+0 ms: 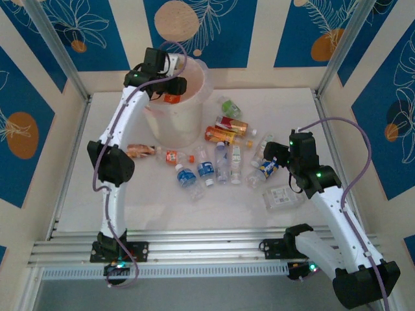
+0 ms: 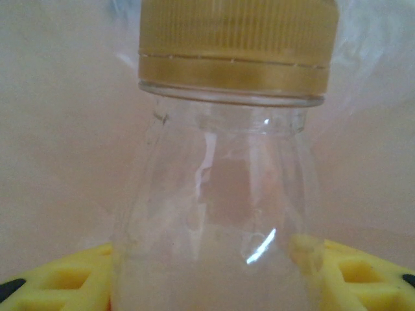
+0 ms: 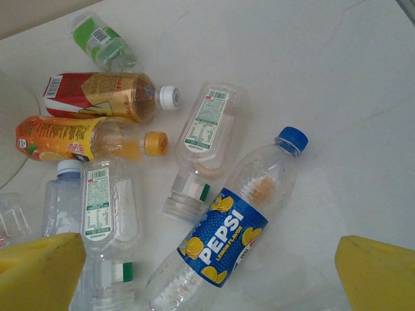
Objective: Put the plastic bottles in the bin
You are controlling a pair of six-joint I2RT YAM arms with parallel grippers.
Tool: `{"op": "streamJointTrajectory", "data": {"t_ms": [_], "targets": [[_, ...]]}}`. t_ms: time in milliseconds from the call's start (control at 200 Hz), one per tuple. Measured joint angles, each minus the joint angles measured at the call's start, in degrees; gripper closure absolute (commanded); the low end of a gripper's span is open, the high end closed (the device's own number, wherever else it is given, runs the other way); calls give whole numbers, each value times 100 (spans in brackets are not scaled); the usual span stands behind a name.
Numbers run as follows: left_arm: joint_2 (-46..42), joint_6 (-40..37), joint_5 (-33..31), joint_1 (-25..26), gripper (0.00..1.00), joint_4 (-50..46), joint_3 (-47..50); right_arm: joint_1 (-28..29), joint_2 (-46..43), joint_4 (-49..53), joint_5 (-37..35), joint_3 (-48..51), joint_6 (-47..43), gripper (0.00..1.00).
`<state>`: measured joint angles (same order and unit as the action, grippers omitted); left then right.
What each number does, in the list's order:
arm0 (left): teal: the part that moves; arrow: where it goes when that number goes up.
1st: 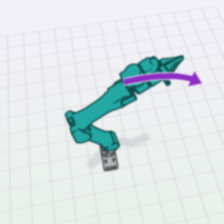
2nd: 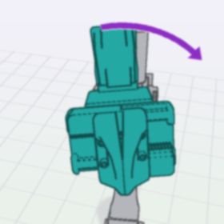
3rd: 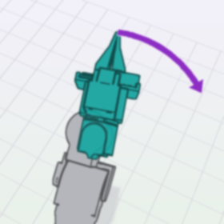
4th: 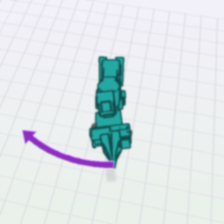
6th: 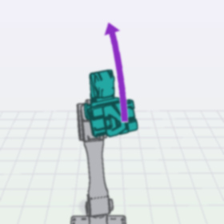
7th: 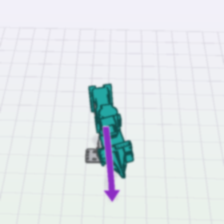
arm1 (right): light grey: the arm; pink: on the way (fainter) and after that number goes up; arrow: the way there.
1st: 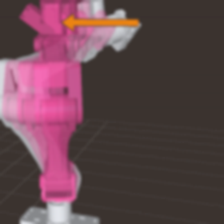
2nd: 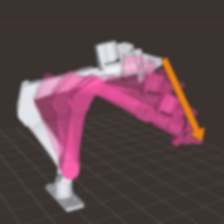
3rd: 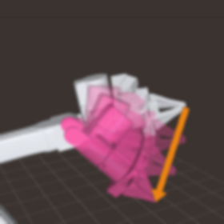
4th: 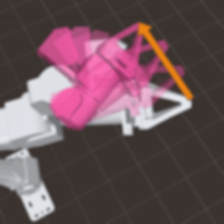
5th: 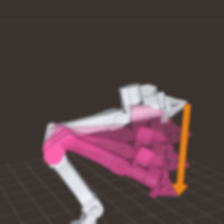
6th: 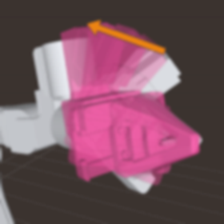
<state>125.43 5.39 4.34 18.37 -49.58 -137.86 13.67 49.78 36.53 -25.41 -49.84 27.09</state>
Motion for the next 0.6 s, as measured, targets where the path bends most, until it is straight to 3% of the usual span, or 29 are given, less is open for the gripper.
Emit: {"op": "streamJointTrajectory", "data": {"t_ms": [335,600], "targets": [[411,-107,13,0,48,-245,-15,37,0,68,-105,-52,17,1],[638,-201,-39,0,34,-348,-33,70,0,83,-166,-52,35,1]]}}
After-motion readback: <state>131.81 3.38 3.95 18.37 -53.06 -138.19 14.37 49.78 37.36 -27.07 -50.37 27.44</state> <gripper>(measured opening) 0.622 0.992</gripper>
